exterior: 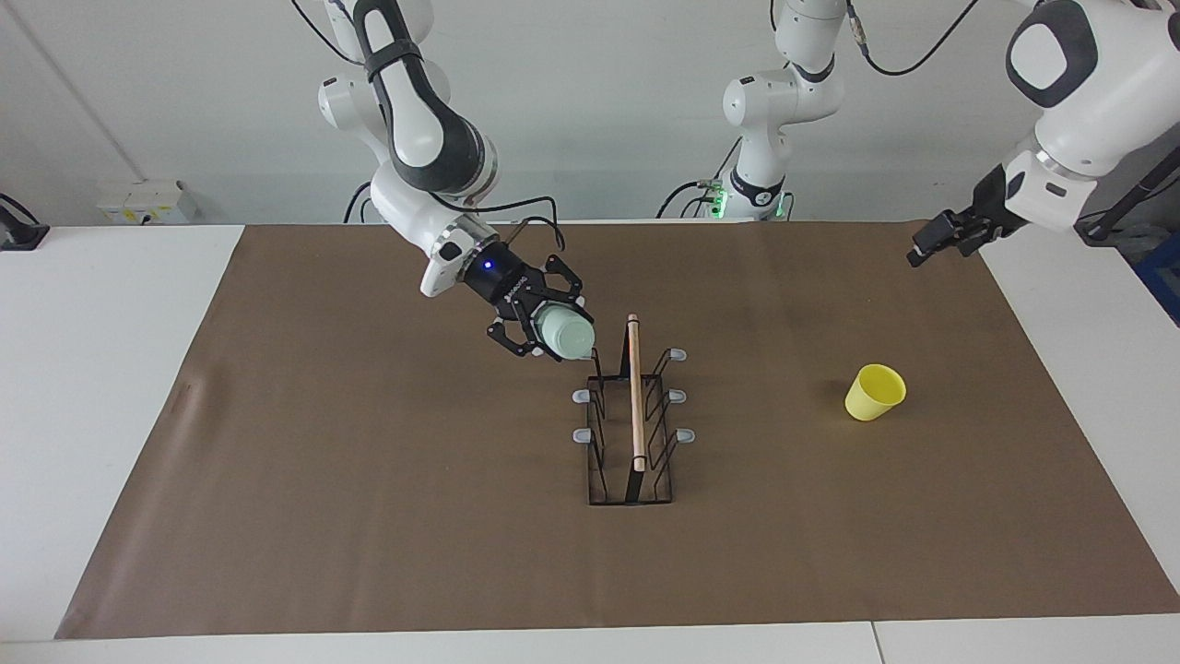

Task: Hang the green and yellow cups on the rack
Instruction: 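Carry the green cup with the right gripper to the rack peg, then hang the green cup on the peg while the left gripper reaches the yellow cup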

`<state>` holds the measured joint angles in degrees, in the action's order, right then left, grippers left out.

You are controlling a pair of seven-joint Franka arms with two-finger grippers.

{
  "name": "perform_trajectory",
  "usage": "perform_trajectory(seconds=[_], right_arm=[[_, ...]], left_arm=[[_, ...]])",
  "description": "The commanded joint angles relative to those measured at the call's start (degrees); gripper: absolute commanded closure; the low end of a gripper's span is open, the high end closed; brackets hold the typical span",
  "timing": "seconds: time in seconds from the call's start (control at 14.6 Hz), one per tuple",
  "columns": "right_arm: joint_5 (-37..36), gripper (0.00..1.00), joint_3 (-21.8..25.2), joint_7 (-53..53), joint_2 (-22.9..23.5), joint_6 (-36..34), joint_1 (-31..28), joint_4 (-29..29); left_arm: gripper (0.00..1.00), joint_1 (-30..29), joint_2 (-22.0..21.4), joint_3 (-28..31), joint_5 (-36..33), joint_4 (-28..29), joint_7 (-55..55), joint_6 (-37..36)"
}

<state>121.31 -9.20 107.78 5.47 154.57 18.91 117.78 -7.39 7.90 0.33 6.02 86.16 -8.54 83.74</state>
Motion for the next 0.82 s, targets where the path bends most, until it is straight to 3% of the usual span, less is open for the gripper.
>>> perform_trajectory(seconds=[0.0,0.21,0.34,0.48,0.62,0.75], right_arm=[[6.8,1.00,0.0,7.8,1.8,1.2,1.2,-0.2],[11.0,1.00,-0.1,12.0,3.6,1.2,1.6,-0.6],[11.0,1.00,0.0,13.2,4.2,1.2,1.6,-0.6],[11.7,1.00,-0.1,13.3,4.8,1.1,1.7,-0.6],[15.3,1.00,-0.1,16.4,5.0,1.2,1.7,-0.6],[18.2,1.00,-0.2,18.5,5.3,1.2,1.8,-0.8]], left_arm=[[0.00,-0.3,12.3,2.7,3.9,-12.7,-7.5,-3.4],[0.00,-1.1,17.7,12.0,20.4,-12.6,-19.5,-0.7],[0.00,-2.1,17.9,13.4,26.0,-9.2,-29.5,2.6],[0.00,-5.3,16.0,13.5,33.0,-0.4,-34.9,8.0],[0.00,-6.3,10.8,13.7,36.8,12.0,-38.8,16.2],[0.00,-7.4,6.0,13.7,44.7,23.9,-38.9,23.6]])
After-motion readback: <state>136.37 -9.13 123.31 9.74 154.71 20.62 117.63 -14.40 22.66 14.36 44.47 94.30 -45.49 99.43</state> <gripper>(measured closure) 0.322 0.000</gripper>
